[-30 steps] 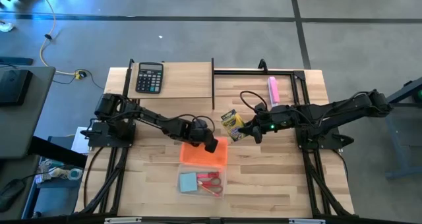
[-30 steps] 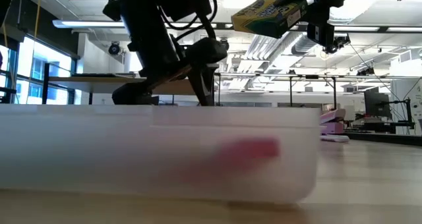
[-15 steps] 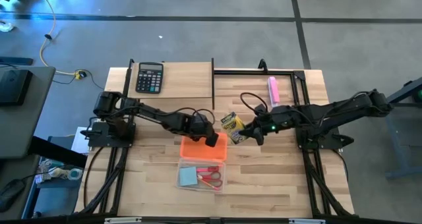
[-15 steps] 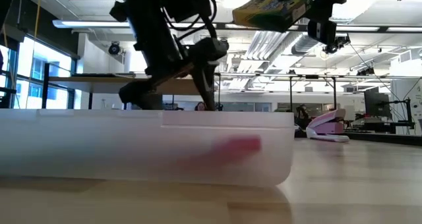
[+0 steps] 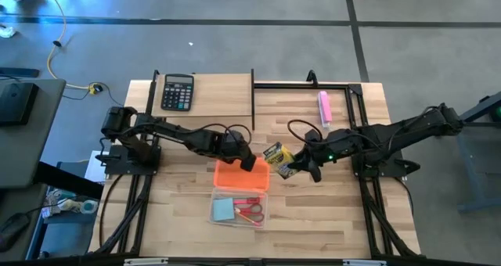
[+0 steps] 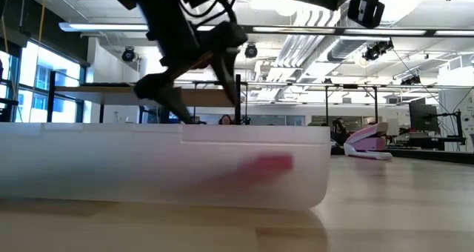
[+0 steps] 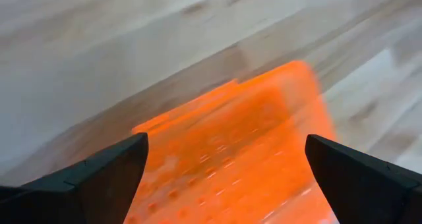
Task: Pack school essentials
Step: Put the yellow crayon box in the orange supply box
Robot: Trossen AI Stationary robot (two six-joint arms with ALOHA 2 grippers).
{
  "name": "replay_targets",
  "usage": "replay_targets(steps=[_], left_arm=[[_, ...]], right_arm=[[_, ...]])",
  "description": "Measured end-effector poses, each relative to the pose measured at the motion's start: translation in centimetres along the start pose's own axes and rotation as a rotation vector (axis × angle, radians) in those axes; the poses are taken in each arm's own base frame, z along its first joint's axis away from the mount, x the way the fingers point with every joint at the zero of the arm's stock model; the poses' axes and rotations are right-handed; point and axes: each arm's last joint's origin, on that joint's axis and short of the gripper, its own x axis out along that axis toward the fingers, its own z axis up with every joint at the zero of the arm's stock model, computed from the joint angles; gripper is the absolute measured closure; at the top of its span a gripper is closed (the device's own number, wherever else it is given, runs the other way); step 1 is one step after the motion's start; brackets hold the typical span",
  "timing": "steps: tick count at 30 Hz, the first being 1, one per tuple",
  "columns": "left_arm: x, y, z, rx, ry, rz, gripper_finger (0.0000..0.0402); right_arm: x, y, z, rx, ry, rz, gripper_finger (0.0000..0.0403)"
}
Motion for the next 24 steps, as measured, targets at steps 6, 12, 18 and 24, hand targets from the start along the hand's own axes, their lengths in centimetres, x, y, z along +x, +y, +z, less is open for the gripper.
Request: replay_targets(steps=[6,12,18,24], left_arm=[[-1.9,0.8,0.9,0.036,-0.049,0.046,0.0003],[-4.6,2.1,1.9,0.068,-0.106,0.11,0.0003],[-7.8,3.1,2.3,0.13,-0.145,0.118,0.0003],[-10.9,4.3,2.1,0.176,-0.153,0.118,0.0003]], right_arm=[[0.1,0.5,-0.4,-0.007,0.02,0.017,0.0298],[1.2,0.8,-0.8,0.018,0.037,0.025,0.0298],[3.5,1.8,-1.1,0.048,0.0,0.098,0.0298],[5.6,1.7,-1.6,0.129,-0.001,0.104,0.0298]])
